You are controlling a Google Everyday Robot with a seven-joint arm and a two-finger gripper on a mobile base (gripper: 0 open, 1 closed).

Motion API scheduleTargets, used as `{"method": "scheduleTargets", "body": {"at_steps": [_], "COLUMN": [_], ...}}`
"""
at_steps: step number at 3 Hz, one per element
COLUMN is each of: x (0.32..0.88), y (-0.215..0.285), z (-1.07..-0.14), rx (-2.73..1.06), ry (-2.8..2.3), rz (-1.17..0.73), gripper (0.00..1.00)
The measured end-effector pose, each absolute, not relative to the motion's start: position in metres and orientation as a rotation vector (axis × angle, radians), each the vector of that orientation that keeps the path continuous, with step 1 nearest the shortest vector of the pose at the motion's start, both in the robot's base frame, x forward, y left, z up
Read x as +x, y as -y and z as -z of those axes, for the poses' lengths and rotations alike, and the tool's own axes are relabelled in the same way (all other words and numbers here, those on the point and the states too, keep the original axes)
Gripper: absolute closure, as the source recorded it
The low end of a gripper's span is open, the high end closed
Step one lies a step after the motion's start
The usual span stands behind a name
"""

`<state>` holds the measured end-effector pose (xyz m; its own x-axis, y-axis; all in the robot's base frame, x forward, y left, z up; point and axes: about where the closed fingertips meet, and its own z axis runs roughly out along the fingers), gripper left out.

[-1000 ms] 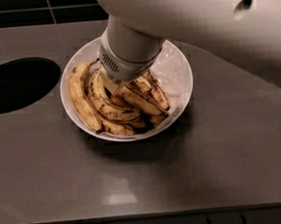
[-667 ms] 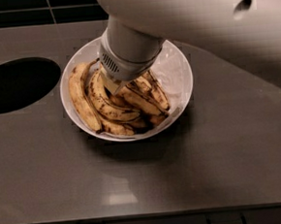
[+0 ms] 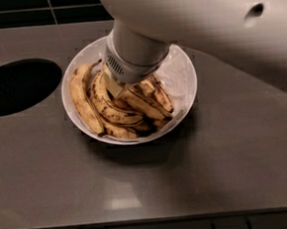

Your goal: Pick banana from white bowl

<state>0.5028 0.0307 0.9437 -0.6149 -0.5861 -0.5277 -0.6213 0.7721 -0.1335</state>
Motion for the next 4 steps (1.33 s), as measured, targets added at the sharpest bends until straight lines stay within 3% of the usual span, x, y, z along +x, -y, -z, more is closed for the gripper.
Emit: {"method": "scheduleTargets", "body": {"at_steps": [1, 4], "x": [0.5018, 0.5046], "y": [-0.0289, -0.0236], "z": [-0.9437, -0.9369], "rx": [-0.877, -0.851], "ry": [-2.410, -2.455], "rz": [-0.079, -0.051], "gripper": [0.12, 0.06]}}
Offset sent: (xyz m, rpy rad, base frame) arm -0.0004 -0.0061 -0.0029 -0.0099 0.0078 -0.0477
